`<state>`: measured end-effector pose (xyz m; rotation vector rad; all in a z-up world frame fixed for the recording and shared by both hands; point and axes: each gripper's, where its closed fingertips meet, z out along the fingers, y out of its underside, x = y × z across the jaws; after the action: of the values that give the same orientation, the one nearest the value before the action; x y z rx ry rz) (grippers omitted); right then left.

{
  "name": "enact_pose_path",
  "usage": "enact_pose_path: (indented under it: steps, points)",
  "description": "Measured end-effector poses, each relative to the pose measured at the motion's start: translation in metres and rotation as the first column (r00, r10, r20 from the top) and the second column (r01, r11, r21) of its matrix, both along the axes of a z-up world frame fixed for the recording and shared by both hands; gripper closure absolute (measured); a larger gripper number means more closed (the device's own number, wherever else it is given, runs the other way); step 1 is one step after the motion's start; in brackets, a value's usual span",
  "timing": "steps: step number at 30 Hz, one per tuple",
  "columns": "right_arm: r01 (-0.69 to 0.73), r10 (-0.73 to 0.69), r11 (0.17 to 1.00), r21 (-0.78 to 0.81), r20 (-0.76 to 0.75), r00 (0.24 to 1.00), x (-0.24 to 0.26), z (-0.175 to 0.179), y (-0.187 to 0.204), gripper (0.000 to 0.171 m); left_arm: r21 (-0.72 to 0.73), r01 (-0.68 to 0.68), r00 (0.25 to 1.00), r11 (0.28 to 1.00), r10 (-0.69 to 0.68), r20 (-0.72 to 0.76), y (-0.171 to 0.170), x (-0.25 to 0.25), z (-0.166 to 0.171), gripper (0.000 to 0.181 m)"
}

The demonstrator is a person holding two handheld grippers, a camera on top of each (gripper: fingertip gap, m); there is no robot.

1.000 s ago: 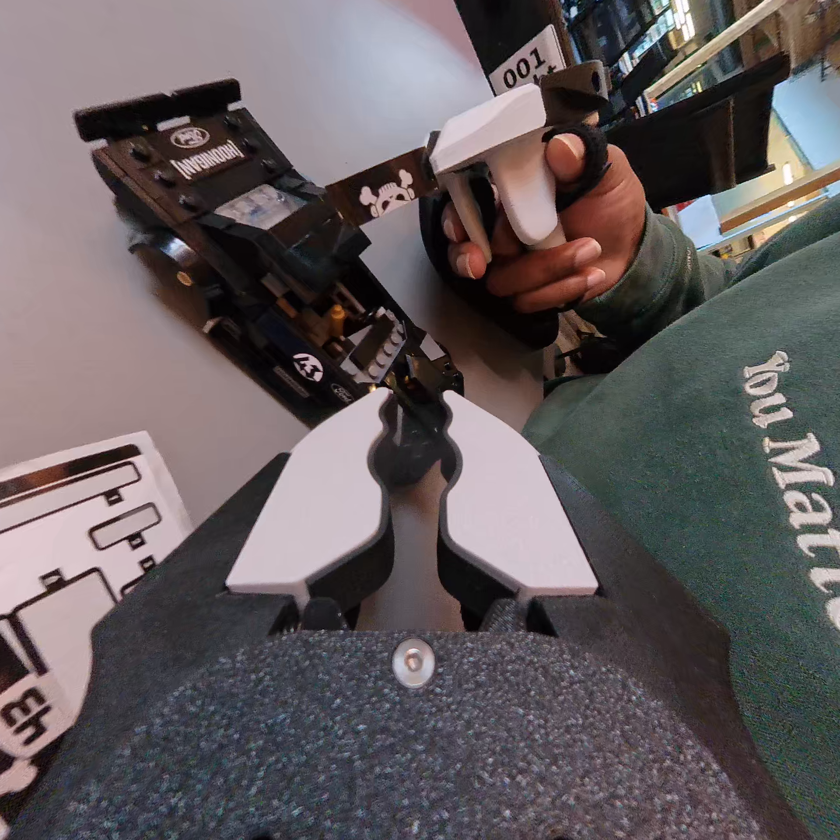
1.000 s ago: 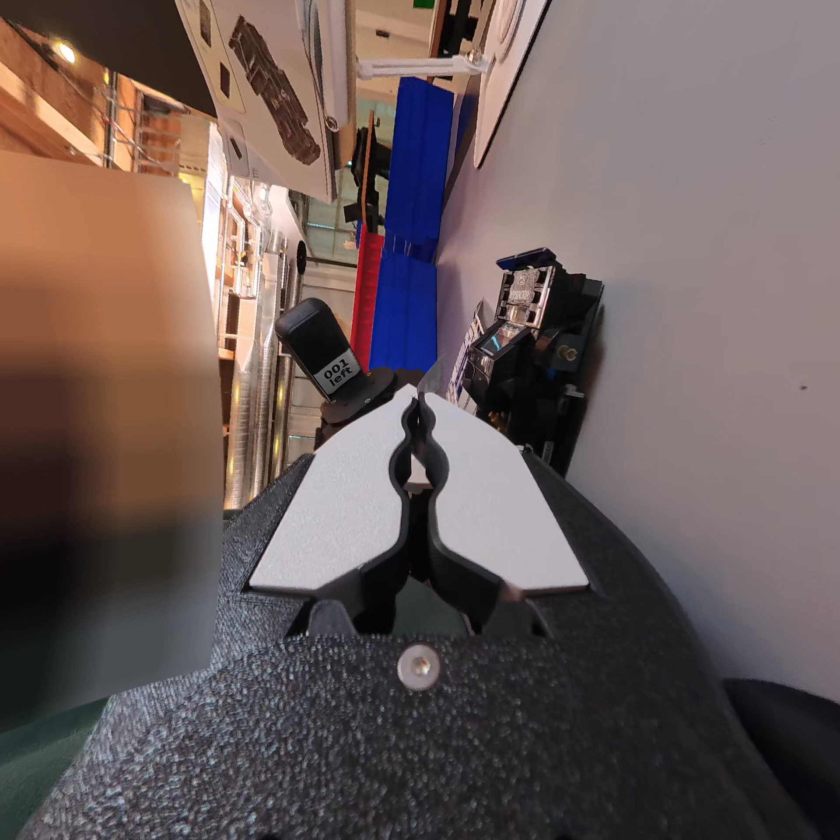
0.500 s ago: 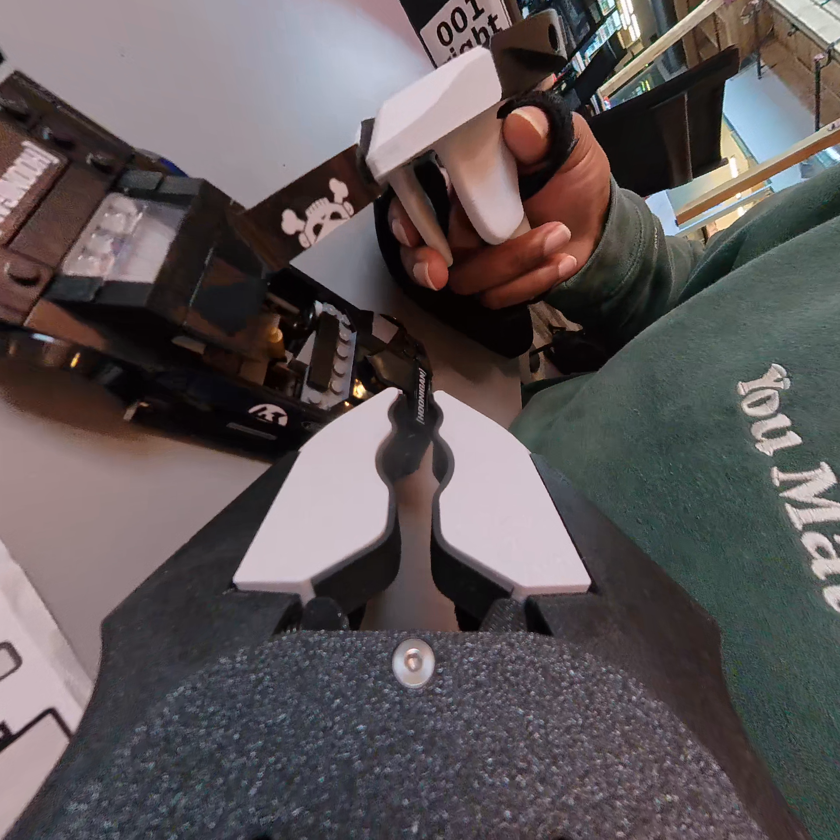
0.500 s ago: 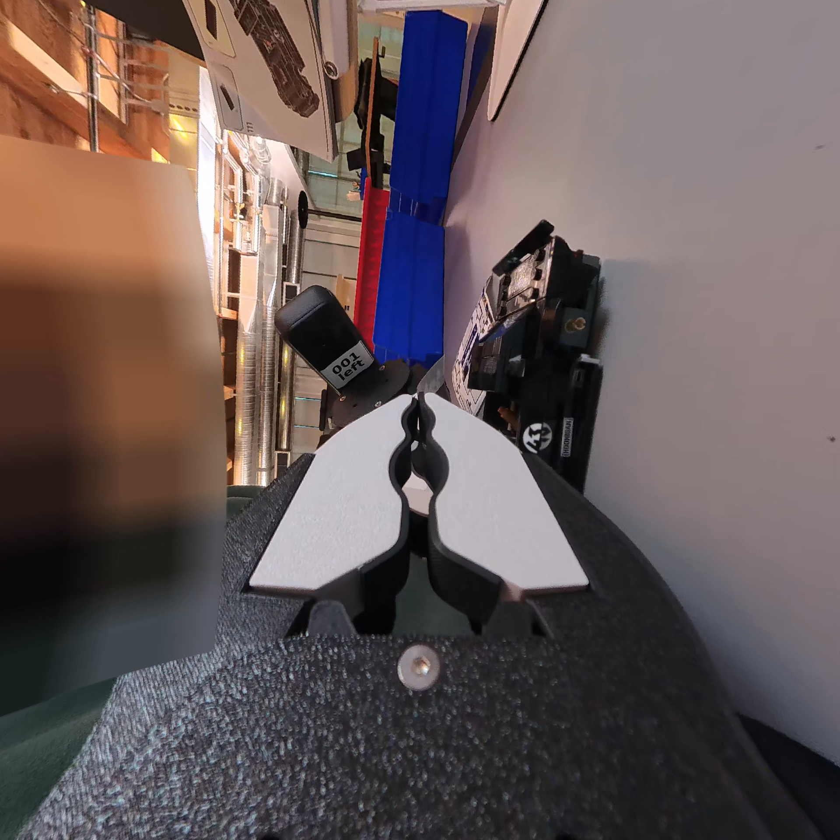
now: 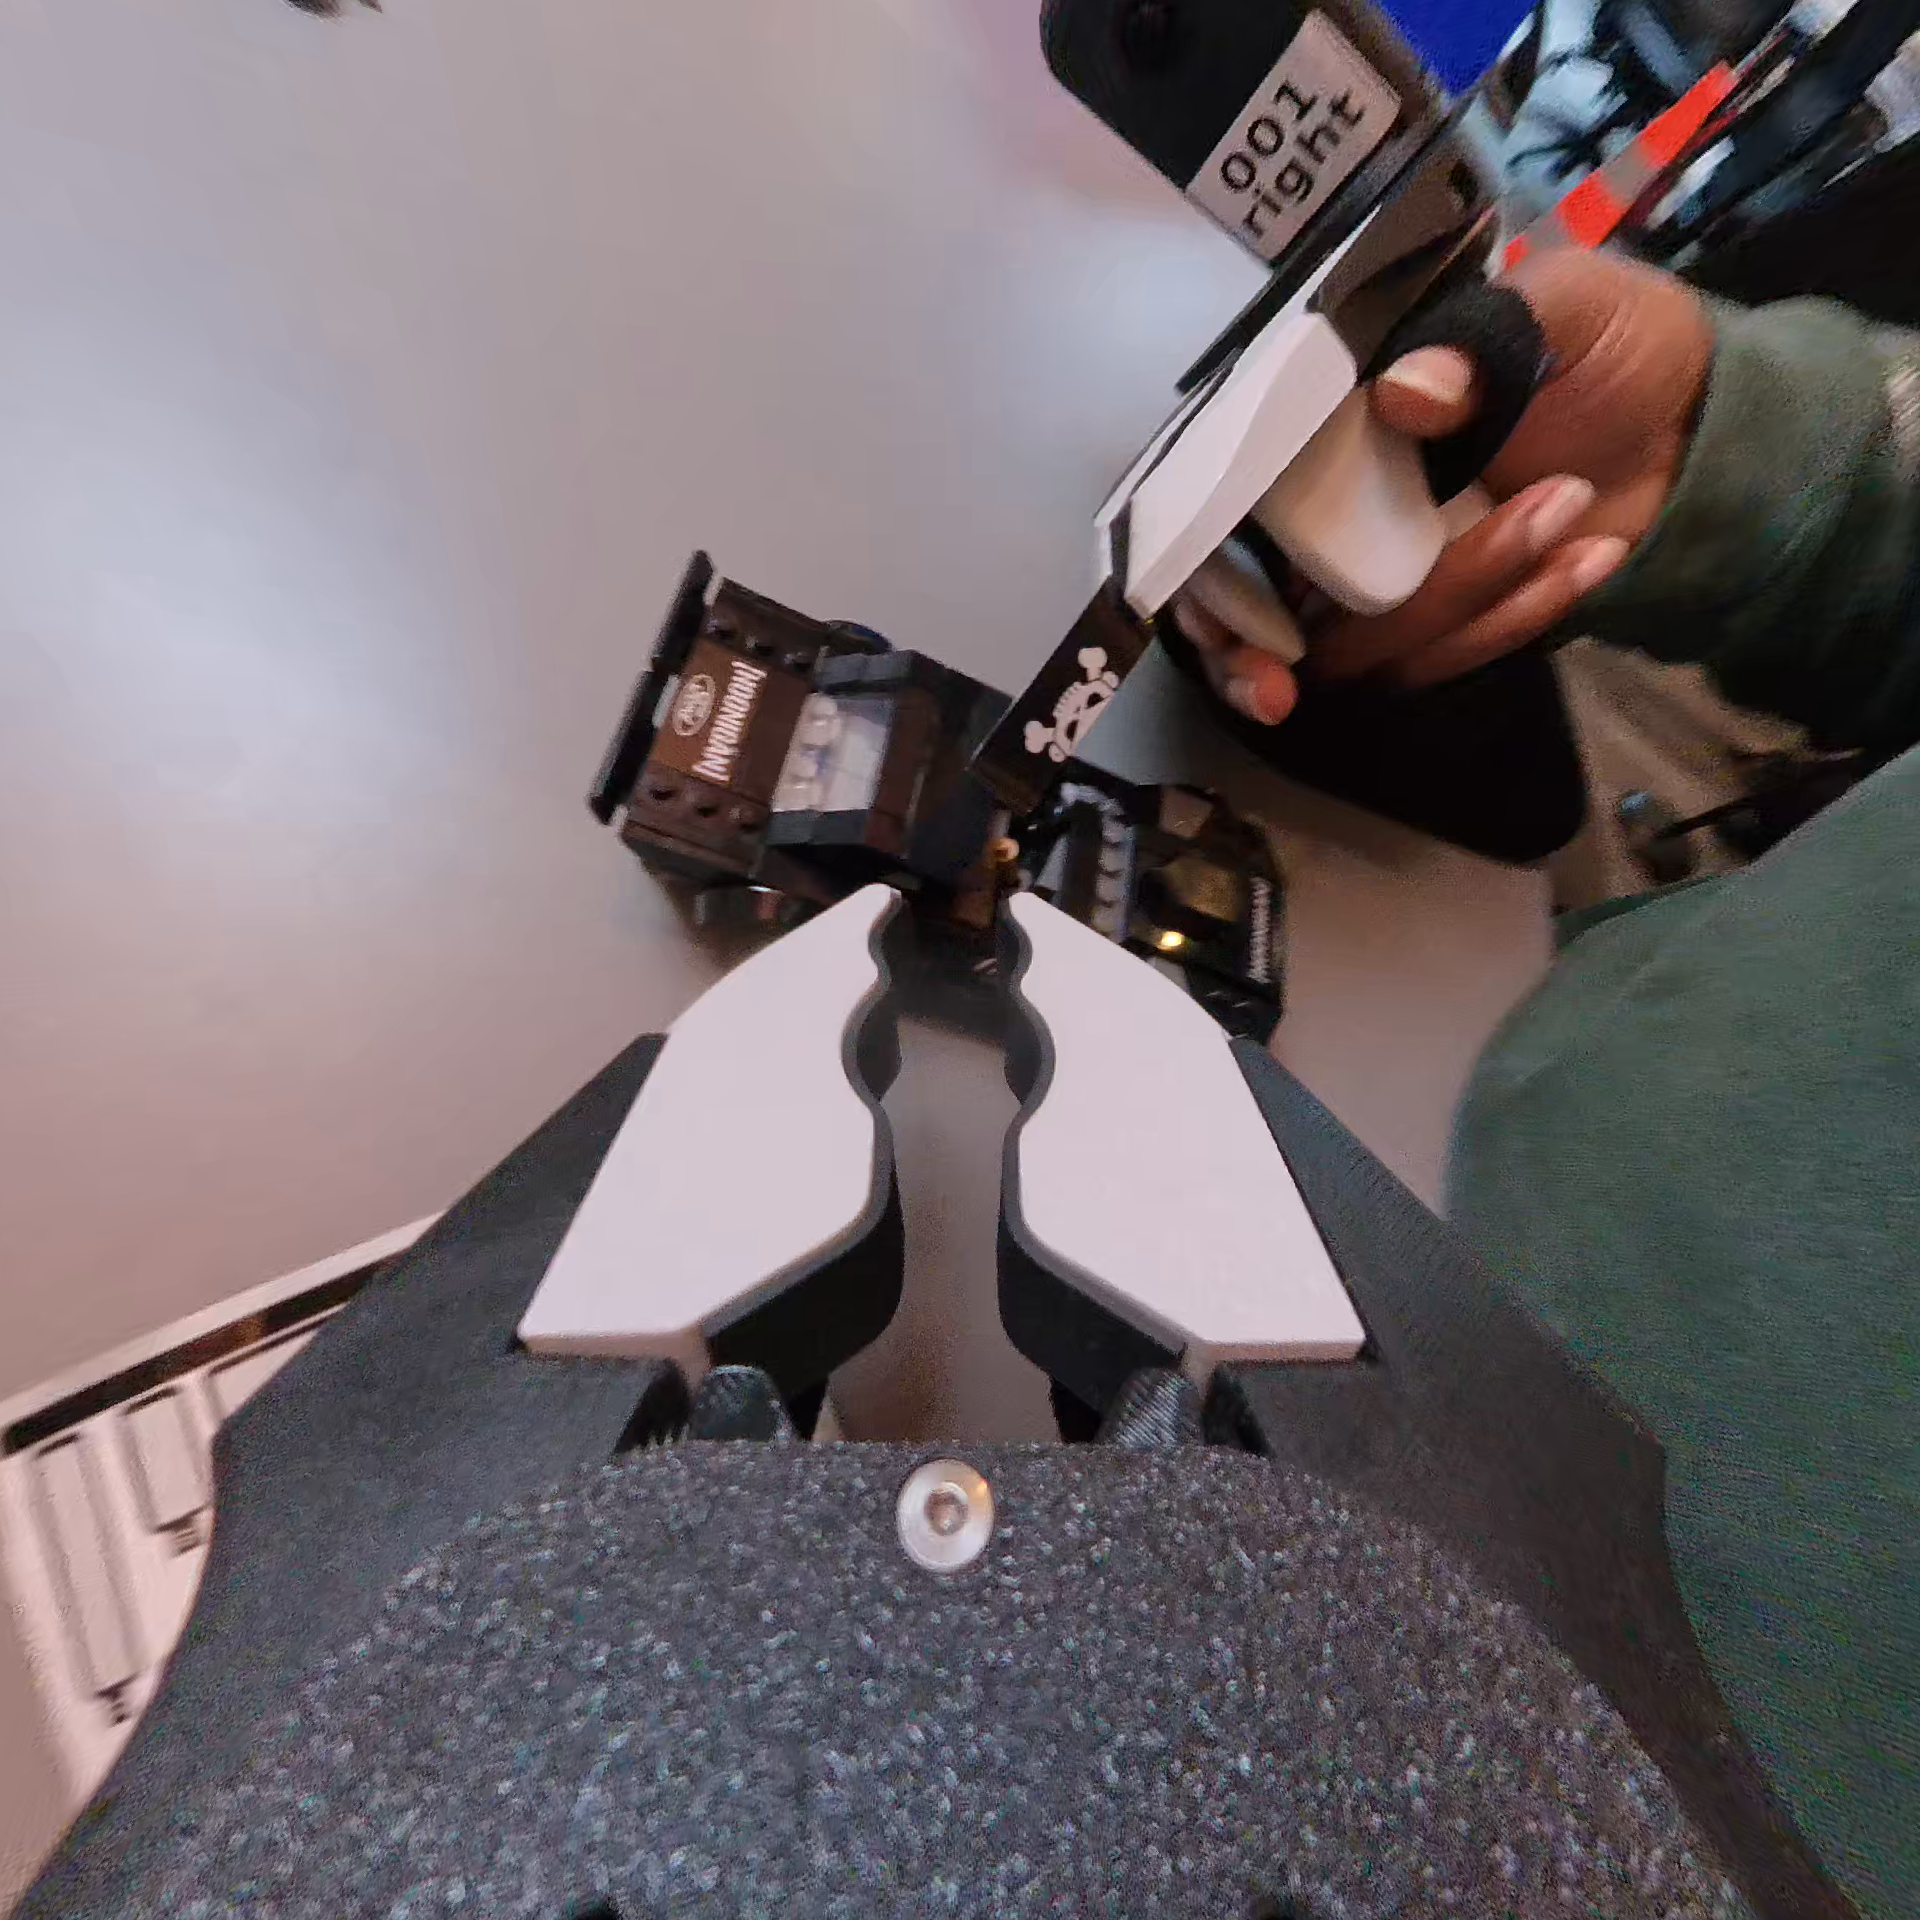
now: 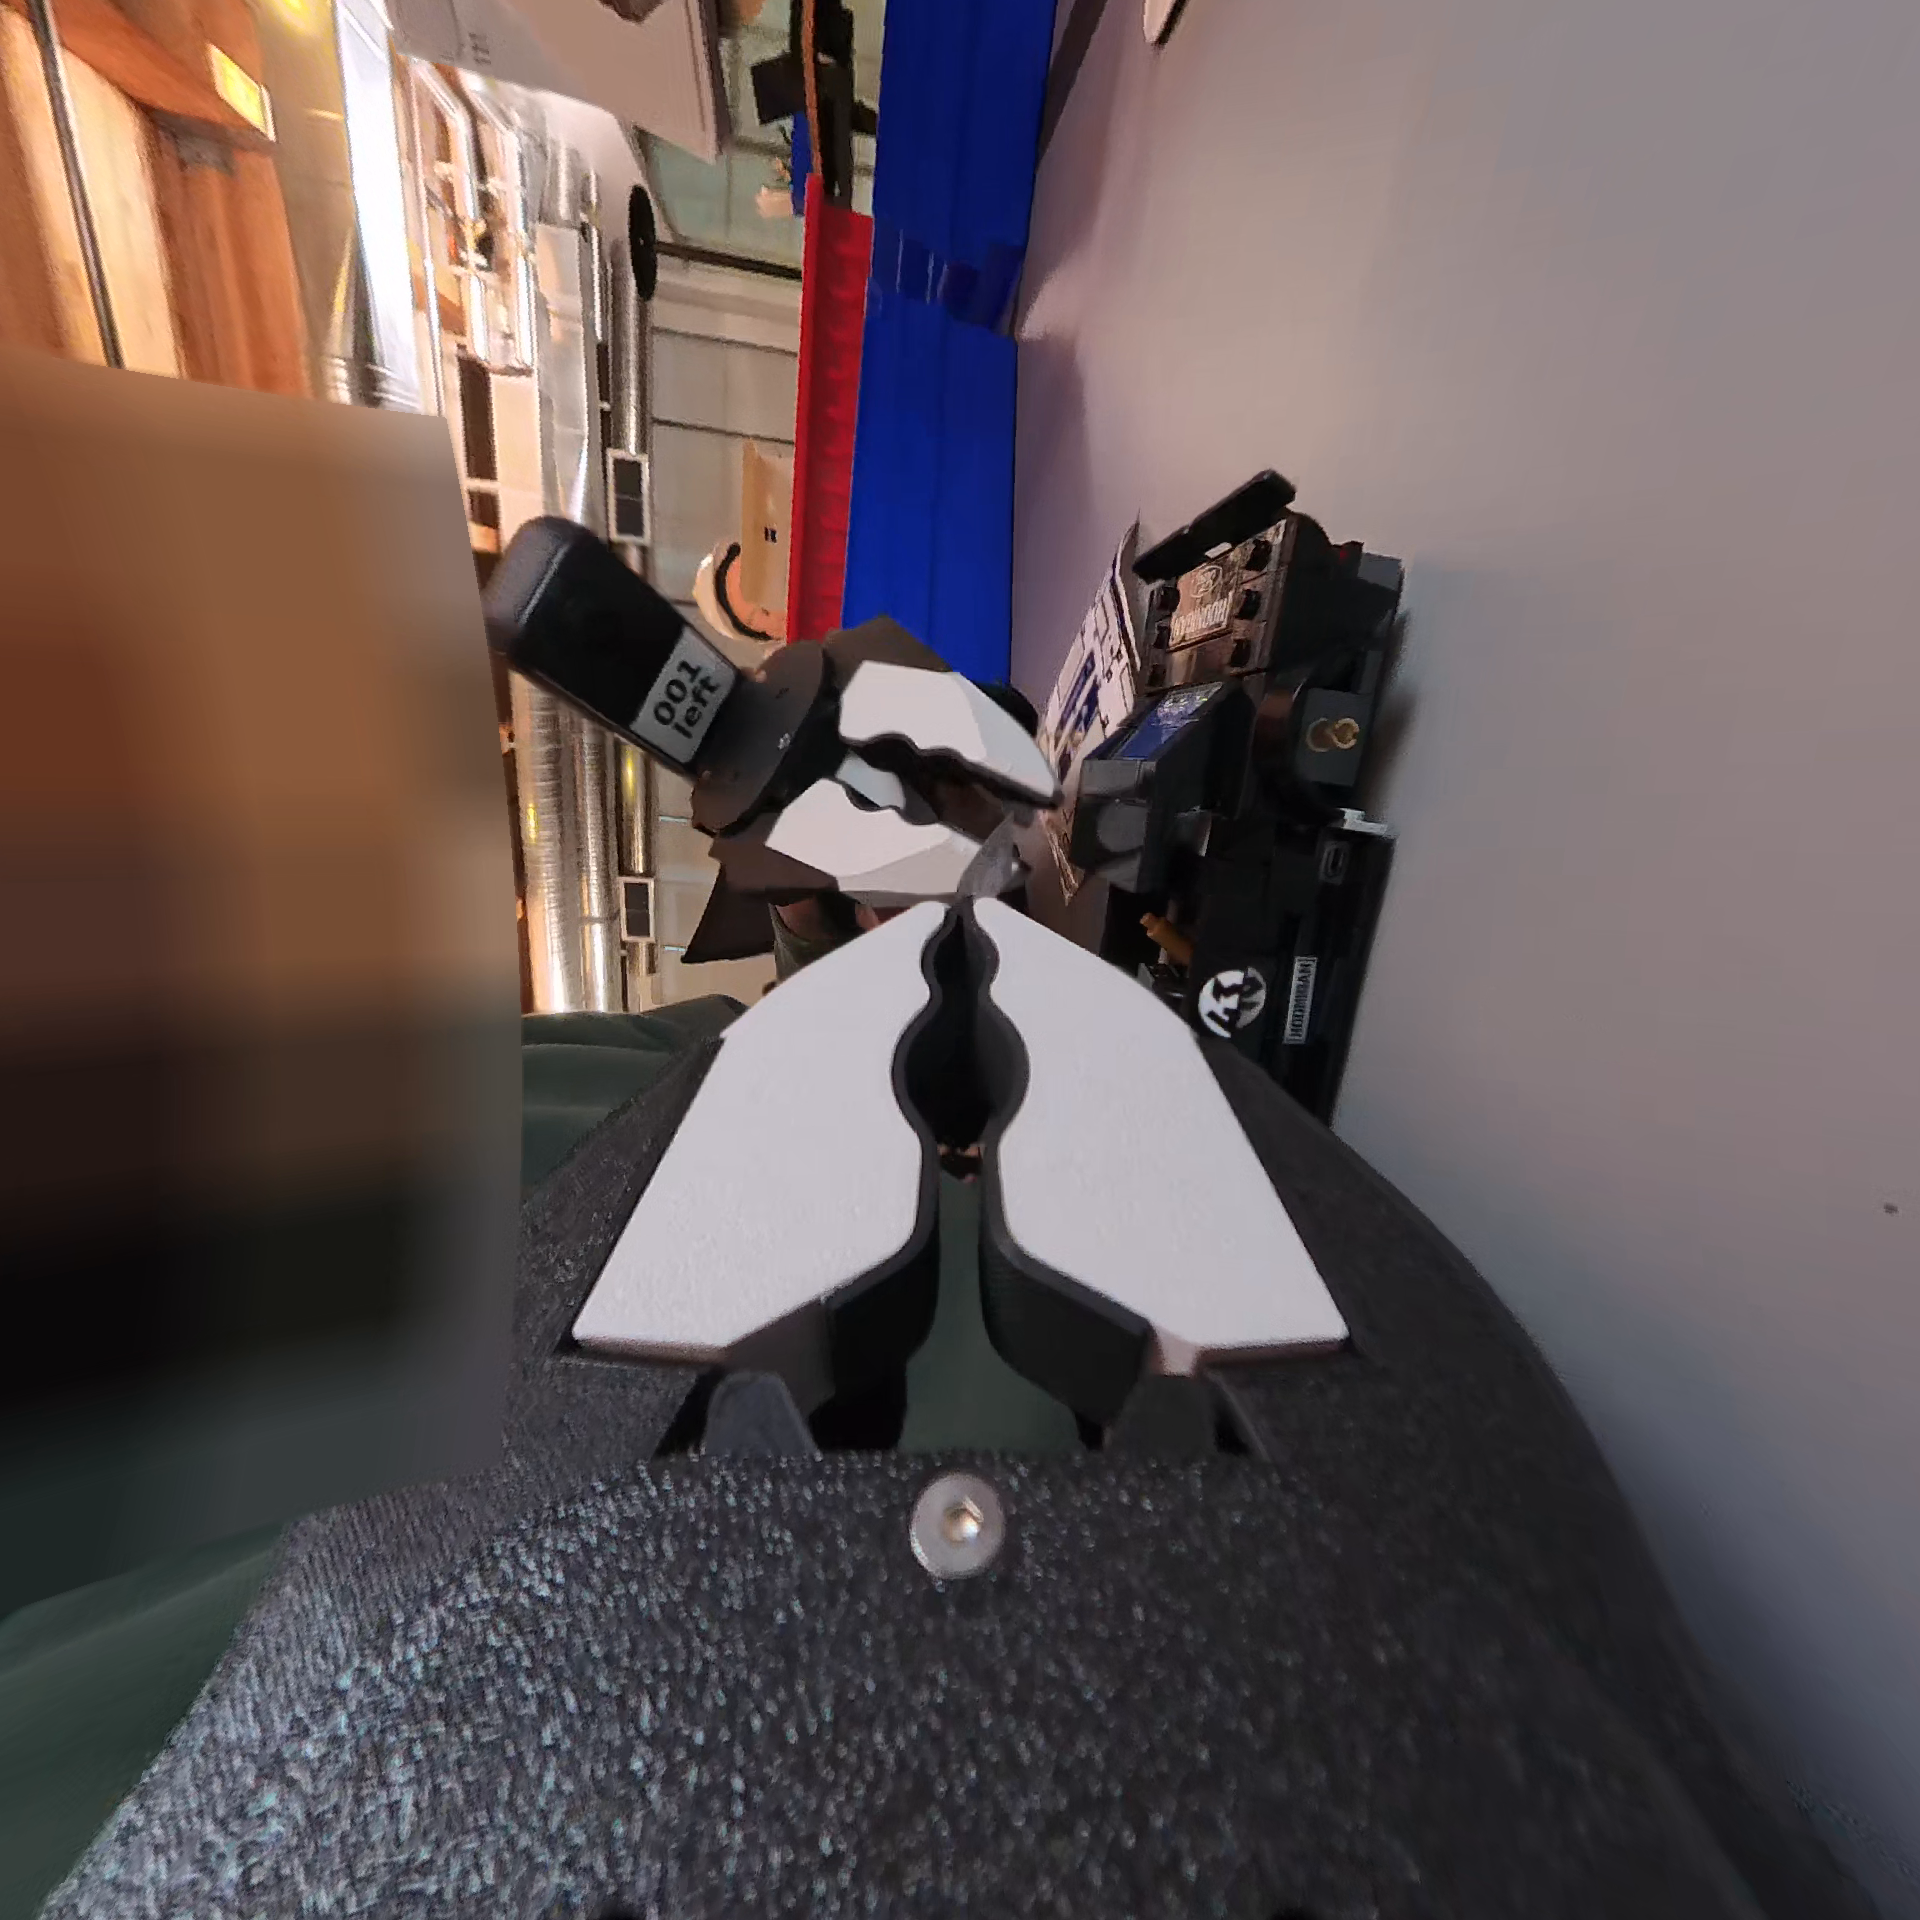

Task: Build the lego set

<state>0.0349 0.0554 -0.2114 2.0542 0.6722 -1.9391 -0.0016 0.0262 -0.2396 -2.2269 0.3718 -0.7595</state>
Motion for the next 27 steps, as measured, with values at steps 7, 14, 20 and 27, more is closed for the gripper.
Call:
enact_pose_path:
  steps: [7,14,20,27]
  points:
    - [-0.092,0.094,0.994,-0.055,0.036,0.995,-0.007,-0.006,-0.003,0.171,0.086,0.027,0.988,0.996,-0.014,-0.157,0.007,-0.004,-0.005,0.163]
    - [-0.124,0.128,0.99,-0.069,0.045,0.991,-0.013,-0.008,-0.002,0.171,0.126,0.044,0.987,0.991,-0.024,-0.157,0.008,-0.003,0.0,0.163]
    - [-0.132,0.136,0.989,-0.072,0.051,0.989,-0.014,-0.01,-0.002,0.171,0.128,0.058,0.988,0.99,-0.039,-0.147,0.007,-0.001,0.0,0.163]
    - [-0.143,0.147,0.988,-0.064,0.053,0.988,-0.012,-0.01,-0.001,0.171,0.144,0.082,0.985,0.986,-0.058,-0.163,0.007,0.004,-0.001,0.164]
